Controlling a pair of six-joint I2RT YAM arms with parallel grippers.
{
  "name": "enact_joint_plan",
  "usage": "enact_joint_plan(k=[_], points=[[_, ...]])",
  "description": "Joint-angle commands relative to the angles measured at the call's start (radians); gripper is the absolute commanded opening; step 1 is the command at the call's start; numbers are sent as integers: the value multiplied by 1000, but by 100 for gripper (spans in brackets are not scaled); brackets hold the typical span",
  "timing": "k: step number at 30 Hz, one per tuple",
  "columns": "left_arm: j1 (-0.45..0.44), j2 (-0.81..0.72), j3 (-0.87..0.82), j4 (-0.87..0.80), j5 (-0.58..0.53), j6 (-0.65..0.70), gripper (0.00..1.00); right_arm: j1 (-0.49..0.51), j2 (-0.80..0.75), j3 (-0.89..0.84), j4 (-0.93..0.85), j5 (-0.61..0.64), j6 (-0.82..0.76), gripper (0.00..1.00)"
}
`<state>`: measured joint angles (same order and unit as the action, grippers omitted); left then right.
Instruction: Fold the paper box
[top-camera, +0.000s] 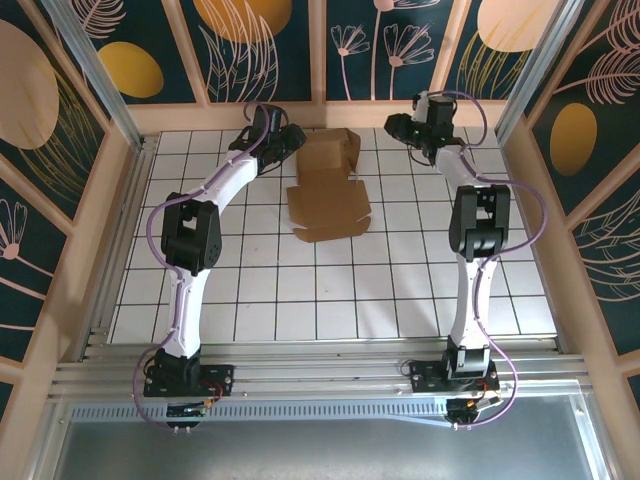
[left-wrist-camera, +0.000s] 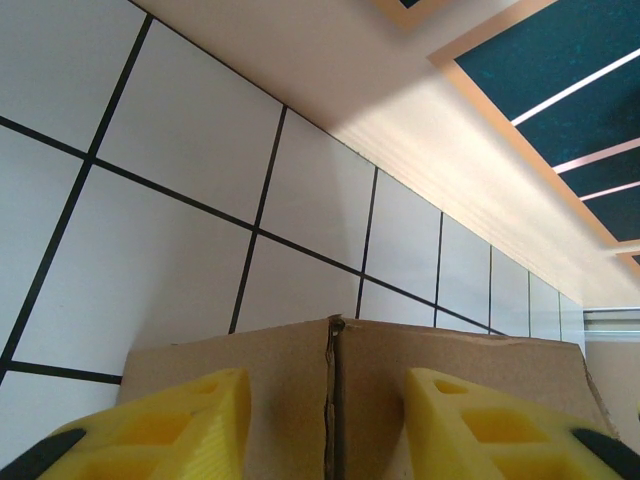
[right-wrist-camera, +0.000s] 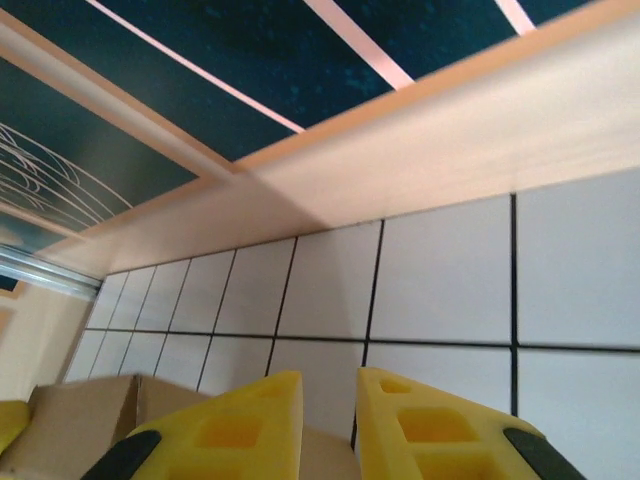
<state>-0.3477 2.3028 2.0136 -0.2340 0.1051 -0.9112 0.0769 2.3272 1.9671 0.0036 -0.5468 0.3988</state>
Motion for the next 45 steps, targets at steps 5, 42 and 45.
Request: enact_joint_plan(k=[5,42,45], points=[[1,-4,-28,-45,25,-3,43,63,132,104,-36,-90,46,22],[1,-26,-81,-1,53,-4,42,114,-88,-283,130,-160,-175,51],[1,-25,-81,-2,53,-6,42,112,-100,-313,163,-197,-197,53]])
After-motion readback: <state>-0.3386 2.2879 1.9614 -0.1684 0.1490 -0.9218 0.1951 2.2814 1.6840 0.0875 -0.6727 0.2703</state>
